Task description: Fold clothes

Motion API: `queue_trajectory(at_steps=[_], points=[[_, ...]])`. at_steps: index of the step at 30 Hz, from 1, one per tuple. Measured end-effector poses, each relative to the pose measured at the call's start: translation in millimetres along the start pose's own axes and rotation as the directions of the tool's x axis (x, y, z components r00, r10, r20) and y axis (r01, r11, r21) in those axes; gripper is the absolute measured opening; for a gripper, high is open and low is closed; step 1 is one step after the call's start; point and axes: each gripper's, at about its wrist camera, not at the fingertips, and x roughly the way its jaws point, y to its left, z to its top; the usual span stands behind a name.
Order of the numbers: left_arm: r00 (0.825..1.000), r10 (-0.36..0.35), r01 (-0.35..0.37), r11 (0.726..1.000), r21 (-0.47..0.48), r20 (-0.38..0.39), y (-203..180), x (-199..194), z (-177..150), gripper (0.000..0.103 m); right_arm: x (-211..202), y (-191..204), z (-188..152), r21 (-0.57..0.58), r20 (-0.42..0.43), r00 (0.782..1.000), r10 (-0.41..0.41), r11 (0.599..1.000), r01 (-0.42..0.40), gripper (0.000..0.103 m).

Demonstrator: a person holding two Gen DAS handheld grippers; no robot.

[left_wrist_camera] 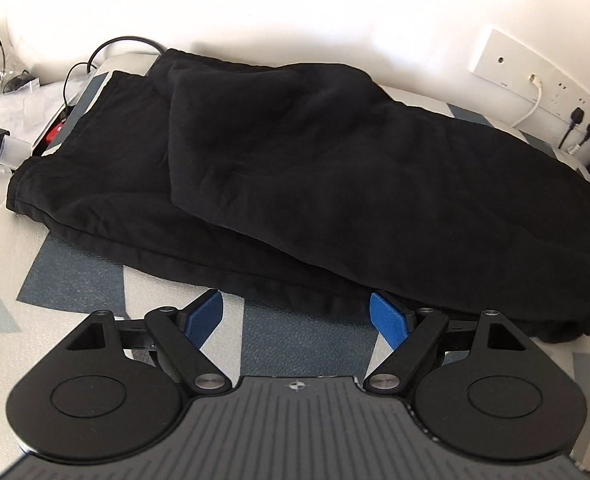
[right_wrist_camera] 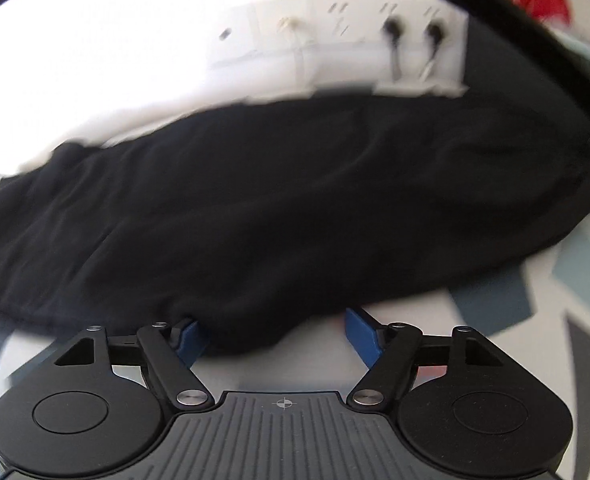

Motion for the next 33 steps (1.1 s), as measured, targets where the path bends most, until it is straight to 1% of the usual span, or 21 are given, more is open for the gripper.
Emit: queue_trajectory(at_steps=[1, 2, 4, 5, 7, 9, 12, 14, 15, 16, 17, 18, 19, 22, 25, 28, 30, 33], points=[[1.000, -0.006, 0.006, 1.000, -0.001, 0.001, 2.6, -1.6, -1.7, 0.083, -2.1, -1.8, -1.1, 0.026, 0.037, 0.998, -0.043, 0.999, 0.042, 0.064], [1.000, -0.010, 0.010, 1.000, -0.005, 0.001, 6.3, -2.7, -2.7, 0.083, -6.0, -8.0, 0.2, 0.086, 0.058, 0.996, -0.065, 0.994, 0.060, 0.062], [1.000, -0.014, 0.014, 1.000, -0.018, 0.002, 12.8, -4.4, -4.7, 0.083, -17.1, -19.5, 0.1, 0.219, 0.086, 0.991, -0.100, 0.972, 0.079, 0.062], [1.000, -0.016, 0.016, 1.000, -0.025, 0.003, 16.0, -5.2, -5.5, 0.083, -20.2, -20.5, -1.0, 0.250, 0.092, 0.989, -0.118, 0.964, 0.092, 0.064], [1.000, -0.017, 0.017, 0.999, -0.041, 0.002, 22.4, -6.1, -6.3, 0.083, -23.5, -16.3, -6.1, 0.252, 0.089, 0.987, -0.135, 0.961, 0.109, 0.064], [1.000, -0.016, 0.016, 0.999, -0.047, 0.002, 26.8, -7.0, -6.9, 0.083, -20.0, -7.9, -11.5, 0.230, 0.080, 0.986, -0.148, 0.965, 0.126, 0.066], [1.000, -0.012, 0.012, 0.999, -0.044, 0.003, 30.9, -8.2, -7.8, 0.083, -1.9, 3.8, -8.6, 0.198, 0.032, 0.991, -0.134, 0.972, 0.125, 0.071], [1.000, -0.005, 0.005, 0.999, -0.038, -0.003, 33.0, -7.3, -8.6, 0.083, 8.2, 5.1, -3.4, 0.161, 0.004, 0.990, -0.138, 0.978, 0.136, 0.069], [1.000, -0.002, 0.002, 0.999, -0.037, -0.006, 34.3, -6.8, -8.9, 0.083, 8.7, 9.8, -5.0, 0.128, 0.021, 0.988, -0.150, 0.981, 0.146, 0.064], [1.000, 0.001, -0.002, 0.999, -0.035, -0.009, 35.6, -6.5, -9.2, 0.083, 7.2, 11.8, -5.8, 0.108, 0.024, 0.991, -0.133, 0.986, 0.130, 0.047], [1.000, 0.004, -0.005, 0.999, -0.037, -0.006, 37.5, -7.0, -9.2, 0.083, 1.5, 12.4, -6.1, 0.103, 0.022, 0.993, -0.118, 0.988, 0.115, 0.028], [1.000, 0.009, -0.009, 0.999, -0.041, -0.001, 39.7, -7.8, -9.0, 0.083, -3.3, 10.7, -6.6, 0.097, 0.015, 0.993, -0.120, 0.988, 0.118, 0.020], [1.000, 0.014, -0.014, 0.999, -0.048, 0.004, 42.8, -8.4, -9.1, 0.083, -8.4, 5.7, -7.7, 0.094, 0.014, 0.994, -0.113, 0.989, 0.111, 0.015], [1.000, 0.028, -0.027, 0.996, -0.087, 0.002, 53.1, -7.8, -8.9, 0.083, -23.3, -10.6, -14.6, 0.110, 0.006, 0.995, -0.100, 0.989, 0.099, 0.012], [0.999, 0.036, -0.035, 0.990, -0.133, 0.001, 63.5, -9.3, -10.6, 0.083, -34.5, -24.3, -19.4, 0.108, 0.005, 0.988, -0.153, 0.983, 0.152, 0.011], [0.999, 0.032, -0.033, 0.985, -0.168, -0.006, 68.8, -13.4, -15.8, 0.083, -40.6, -47.1, -21.5, 0.156, -0.016, 0.980, -0.199, 0.967, 0.199, 0.011], [1.000, 0.027, -0.029, 0.985, -0.168, -0.014, 68.7, -18.0, -21.0, 0.083, -43.8, -59.6, -23.1, 0.168, -0.020, 0.972, -0.235, 0.957, 0.235, 0.011], [0.999, 0.025, -0.028, 0.991, -0.127, -0.026, 62.1, -26.5, -33.2, 0.083, -49.3, -75.1, -23.2, 0.195, -0.026, 0.961, -0.276, 0.941, 0.275, 0.011]])
